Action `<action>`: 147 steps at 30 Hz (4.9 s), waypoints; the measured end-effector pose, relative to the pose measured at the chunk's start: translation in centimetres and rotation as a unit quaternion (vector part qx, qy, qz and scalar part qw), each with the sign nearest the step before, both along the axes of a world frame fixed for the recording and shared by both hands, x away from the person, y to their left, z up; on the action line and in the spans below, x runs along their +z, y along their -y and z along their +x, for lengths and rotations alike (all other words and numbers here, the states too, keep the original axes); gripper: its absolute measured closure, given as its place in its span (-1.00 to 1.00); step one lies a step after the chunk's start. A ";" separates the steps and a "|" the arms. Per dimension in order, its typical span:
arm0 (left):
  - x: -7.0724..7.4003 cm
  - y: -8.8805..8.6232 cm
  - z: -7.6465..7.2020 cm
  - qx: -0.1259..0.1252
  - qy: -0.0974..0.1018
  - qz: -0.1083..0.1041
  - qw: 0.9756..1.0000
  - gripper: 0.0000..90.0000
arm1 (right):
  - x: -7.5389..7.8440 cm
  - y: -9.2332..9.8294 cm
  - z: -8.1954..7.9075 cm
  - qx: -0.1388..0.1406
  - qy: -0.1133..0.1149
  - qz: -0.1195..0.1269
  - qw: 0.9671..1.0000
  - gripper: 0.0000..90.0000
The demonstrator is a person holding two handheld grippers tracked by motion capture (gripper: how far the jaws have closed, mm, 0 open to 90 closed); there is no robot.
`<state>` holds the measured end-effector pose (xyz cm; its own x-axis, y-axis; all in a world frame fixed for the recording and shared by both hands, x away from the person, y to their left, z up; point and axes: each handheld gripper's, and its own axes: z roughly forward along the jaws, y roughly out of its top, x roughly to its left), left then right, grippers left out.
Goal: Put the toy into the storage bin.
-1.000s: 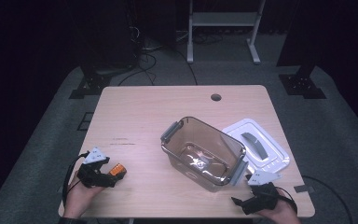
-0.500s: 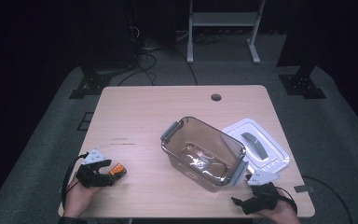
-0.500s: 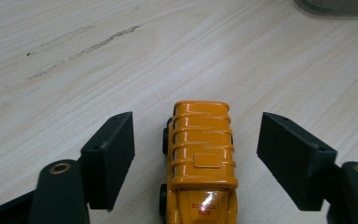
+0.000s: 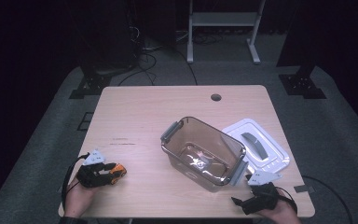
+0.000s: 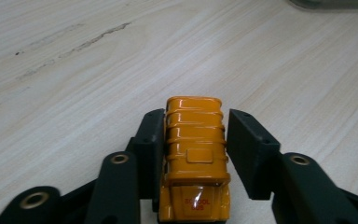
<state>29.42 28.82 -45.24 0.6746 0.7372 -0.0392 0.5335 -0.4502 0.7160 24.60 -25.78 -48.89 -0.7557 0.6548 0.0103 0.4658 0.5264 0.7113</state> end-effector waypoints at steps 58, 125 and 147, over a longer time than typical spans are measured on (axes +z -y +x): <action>3.6 1.4 -0.4 0.010 0.010 -0.048 0.999 0.30 | 0.0 0.0 0.1 -0.001 0.001 0.000 1.000 -1.00; 11.7 9.6 1.1 -0.085 0.061 -0.103 0.989 0.30 | 0.0 0.0 0.1 -0.001 0.000 0.000 1.000 -1.00; 11.7 13.5 3.1 -0.120 0.056 -0.098 0.986 0.30 | 0.0 0.0 0.1 -0.002 0.000 0.000 1.000 -1.00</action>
